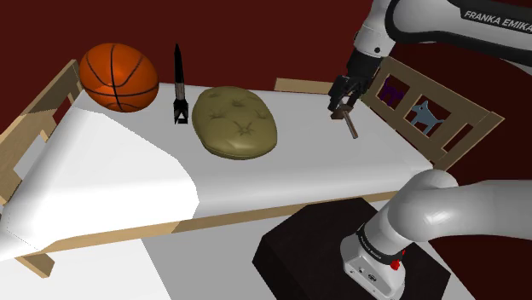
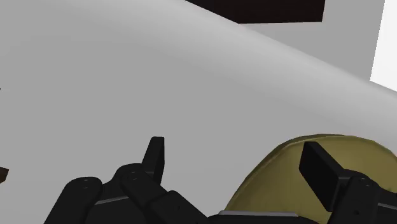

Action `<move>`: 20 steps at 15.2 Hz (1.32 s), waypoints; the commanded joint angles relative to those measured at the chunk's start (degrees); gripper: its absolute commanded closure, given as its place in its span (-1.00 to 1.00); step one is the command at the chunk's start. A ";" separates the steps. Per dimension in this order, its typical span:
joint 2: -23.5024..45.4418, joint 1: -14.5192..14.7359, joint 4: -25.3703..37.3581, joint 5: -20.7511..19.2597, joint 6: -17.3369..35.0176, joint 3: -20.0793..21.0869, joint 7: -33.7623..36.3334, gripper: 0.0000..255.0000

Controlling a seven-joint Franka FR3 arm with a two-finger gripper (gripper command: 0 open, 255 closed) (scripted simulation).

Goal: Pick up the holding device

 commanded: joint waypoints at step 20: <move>17.52 -9.23 -5.09 -8.29 32.57 -17.77 -11.13 -1.00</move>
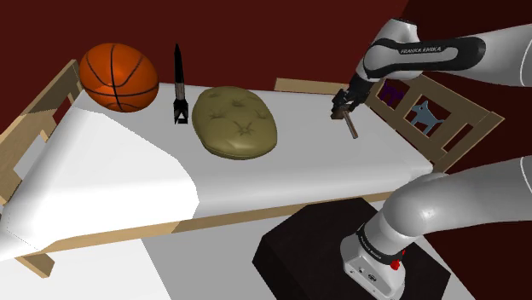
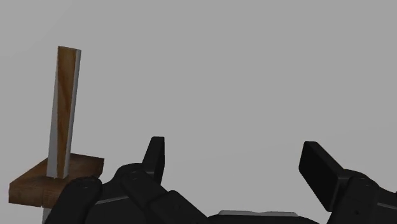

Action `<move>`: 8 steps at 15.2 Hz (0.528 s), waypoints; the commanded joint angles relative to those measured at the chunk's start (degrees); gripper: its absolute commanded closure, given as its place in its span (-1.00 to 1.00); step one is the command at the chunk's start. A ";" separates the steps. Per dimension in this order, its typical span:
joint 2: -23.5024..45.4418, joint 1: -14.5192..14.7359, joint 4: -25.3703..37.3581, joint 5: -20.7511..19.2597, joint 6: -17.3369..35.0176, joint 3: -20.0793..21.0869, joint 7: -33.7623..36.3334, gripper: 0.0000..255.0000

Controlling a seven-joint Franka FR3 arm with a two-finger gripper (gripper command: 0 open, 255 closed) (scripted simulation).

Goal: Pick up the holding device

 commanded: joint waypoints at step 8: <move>15.09 -0.80 5.12 4.64 14.53 -9.73 -8.45 -1.00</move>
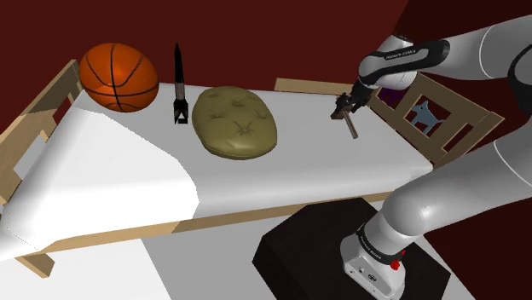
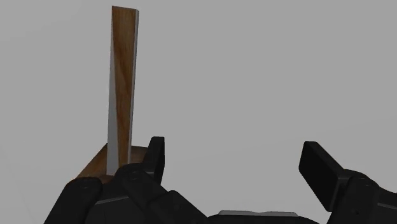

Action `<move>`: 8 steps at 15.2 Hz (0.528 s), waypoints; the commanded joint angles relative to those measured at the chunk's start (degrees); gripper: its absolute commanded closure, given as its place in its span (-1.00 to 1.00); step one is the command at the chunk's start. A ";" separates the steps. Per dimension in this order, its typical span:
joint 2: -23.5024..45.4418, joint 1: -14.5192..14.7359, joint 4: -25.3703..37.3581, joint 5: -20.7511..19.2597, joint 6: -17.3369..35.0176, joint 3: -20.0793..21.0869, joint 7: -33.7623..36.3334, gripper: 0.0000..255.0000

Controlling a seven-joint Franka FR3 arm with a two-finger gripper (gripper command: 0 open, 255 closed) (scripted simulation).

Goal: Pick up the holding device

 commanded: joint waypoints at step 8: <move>18.06 -0.53 9.95 17.61 9.48 -7.59 -15.52 -1.00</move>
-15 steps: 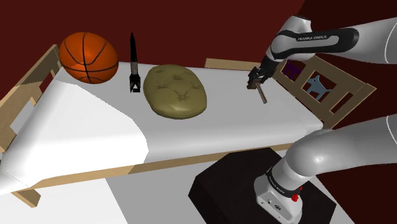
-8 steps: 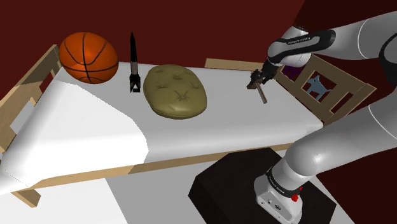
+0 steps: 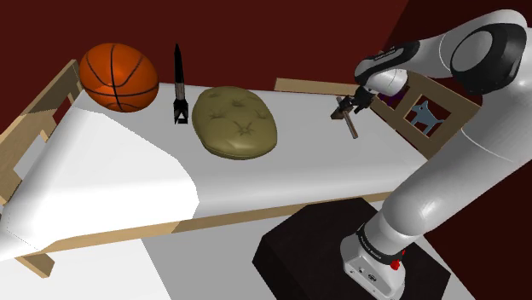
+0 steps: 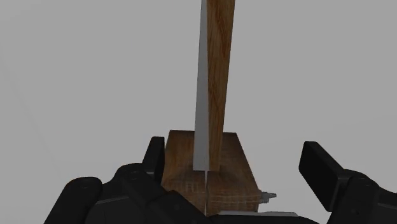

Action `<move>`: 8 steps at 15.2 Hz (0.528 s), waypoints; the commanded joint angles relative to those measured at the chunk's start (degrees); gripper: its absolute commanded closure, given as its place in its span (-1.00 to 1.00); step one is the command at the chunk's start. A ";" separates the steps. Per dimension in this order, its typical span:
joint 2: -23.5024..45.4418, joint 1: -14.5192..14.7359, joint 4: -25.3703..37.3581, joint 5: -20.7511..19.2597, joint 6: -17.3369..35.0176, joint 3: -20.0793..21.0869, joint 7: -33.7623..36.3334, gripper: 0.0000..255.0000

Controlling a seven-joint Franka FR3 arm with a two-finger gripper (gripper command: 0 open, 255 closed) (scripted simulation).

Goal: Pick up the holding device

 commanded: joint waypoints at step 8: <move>7.33 -1.52 0.24 9.88 5.74 0.75 -7.85 -1.00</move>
